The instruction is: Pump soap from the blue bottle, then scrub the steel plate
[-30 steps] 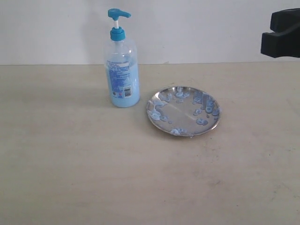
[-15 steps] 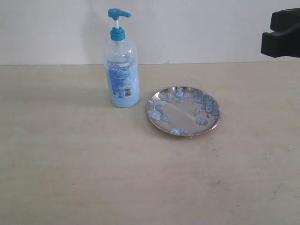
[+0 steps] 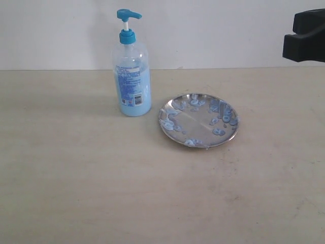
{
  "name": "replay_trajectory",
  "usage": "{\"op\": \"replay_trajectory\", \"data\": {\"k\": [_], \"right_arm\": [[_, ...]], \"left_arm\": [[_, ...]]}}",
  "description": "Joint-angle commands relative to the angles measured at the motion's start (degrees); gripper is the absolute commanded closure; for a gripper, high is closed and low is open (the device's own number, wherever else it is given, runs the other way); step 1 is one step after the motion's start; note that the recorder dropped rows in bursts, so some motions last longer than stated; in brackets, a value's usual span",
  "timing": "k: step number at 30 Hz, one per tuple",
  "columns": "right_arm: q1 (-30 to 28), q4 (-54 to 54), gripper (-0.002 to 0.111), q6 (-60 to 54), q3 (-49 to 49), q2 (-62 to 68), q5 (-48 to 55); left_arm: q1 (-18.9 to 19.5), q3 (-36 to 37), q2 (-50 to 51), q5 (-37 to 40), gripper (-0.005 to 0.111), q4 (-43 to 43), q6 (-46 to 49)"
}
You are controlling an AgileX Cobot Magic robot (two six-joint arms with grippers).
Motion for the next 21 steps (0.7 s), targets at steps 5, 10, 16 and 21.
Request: {"op": "replay_trajectory", "data": {"k": [5, 10, 16, 21], "right_arm": [[0.0, 0.6, 0.109, 0.7, 0.0, -0.2, -0.2], [0.0, 1.6, 0.109, 0.7, 0.0, -0.2, -0.2], [0.0, -0.4, 0.109, -7.5, -1.1, 0.1, 0.1], [0.0, 0.1, 0.109, -11.6, -11.7, 10.9, 3.1]], "left_arm": [[0.0, 0.0, 0.2, 0.9, 0.103, 14.2, 63.6], [0.0, 0.0, 0.2, 0.5, 0.103, 13.3, 79.4], [0.0, 0.0, 0.2, 0.2, 0.103, 11.1, 79.1], [0.0, 0.0, 0.2, -0.5, 0.103, 1.2, 79.1]]}}
